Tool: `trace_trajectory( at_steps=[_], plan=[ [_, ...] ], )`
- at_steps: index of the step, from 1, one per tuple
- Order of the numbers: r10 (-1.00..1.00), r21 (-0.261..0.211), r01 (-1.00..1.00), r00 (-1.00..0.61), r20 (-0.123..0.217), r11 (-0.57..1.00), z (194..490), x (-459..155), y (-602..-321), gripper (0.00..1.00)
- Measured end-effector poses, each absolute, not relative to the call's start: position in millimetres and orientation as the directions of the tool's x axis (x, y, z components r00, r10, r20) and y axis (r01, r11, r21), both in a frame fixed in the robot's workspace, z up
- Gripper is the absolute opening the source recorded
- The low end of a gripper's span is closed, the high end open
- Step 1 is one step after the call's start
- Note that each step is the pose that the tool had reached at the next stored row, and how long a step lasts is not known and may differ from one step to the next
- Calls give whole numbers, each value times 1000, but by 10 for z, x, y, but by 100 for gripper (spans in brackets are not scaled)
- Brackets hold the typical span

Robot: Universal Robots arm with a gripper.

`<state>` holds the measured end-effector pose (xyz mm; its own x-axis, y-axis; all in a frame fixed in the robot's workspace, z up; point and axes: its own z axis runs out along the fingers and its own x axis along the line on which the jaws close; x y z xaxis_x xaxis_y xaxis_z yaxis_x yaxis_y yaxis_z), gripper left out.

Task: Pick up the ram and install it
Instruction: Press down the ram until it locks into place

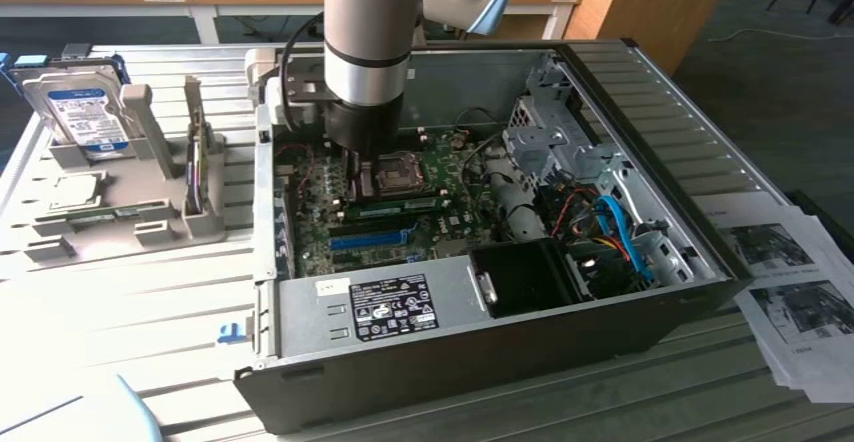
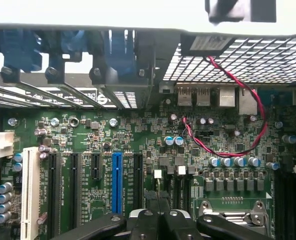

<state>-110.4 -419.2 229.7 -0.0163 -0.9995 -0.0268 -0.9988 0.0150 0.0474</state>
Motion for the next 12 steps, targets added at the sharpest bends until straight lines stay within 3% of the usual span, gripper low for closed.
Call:
trace_trajectory(
  at_steps=[12],
  plan=[
    [-999, 41, -999, -16, -28, 15, 2299, -1148, -4192, 9]
  ],
)
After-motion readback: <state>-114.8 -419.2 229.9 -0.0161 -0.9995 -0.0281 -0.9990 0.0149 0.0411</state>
